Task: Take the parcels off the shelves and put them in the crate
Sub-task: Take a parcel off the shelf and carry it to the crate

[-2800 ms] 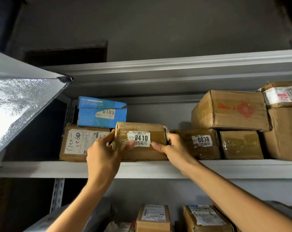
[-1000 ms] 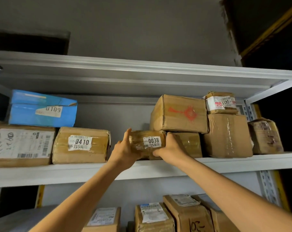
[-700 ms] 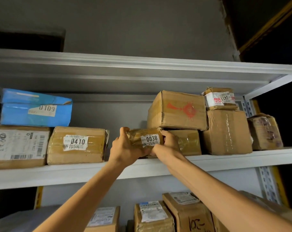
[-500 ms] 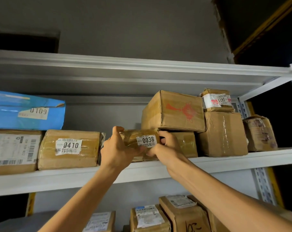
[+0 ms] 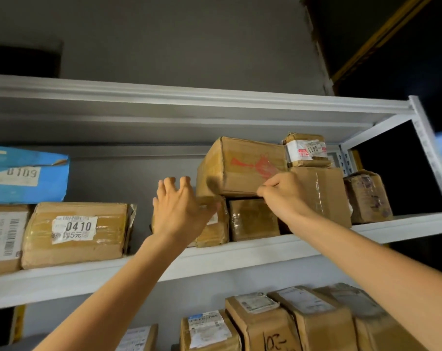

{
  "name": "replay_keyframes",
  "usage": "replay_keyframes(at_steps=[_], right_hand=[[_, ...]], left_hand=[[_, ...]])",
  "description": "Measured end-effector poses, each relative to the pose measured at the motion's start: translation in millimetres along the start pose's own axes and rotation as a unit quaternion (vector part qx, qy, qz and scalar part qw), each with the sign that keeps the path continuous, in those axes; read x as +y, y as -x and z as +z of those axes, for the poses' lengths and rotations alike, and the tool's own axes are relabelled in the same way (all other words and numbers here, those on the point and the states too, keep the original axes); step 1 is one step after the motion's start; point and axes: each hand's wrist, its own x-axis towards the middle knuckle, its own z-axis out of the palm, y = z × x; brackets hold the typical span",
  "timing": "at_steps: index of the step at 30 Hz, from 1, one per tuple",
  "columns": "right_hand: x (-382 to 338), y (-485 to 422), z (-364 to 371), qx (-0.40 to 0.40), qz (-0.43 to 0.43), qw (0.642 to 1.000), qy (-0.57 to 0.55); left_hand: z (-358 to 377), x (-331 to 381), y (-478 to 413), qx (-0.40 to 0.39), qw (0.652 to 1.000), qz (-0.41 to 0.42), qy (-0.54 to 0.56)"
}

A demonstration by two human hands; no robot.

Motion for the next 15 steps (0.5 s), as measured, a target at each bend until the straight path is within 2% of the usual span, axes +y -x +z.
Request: replay_keyframes(at_steps=[3, 5, 10, 12, 15], right_hand=[[8, -29, -20, 0.054, -0.031, 0.998, 0.028], [9, -48, -33, 0.062, -0.043, 0.995, 0.063], [9, -72, -39, -0.001, -0.086, 0.994, 0.069], [8, -73, -35, -0.034, -0.087, 0.994, 0.058], [7, -76, -28, -0.077, -0.071, 0.994, 0.028]], left_hand=[[0, 22, -25, 0.001, 0.999, 0.033, -0.012], [-2, 40, -40, -0.005, 0.999, 0.033, 0.035], [-3, 62, -64, -0.068, 0.981, -0.053, 0.174], [-1, 67, -67, -0.094, 0.963, -0.052, 0.247], [-1, 77, -70, -0.106, 0.957, -0.074, 0.258]])
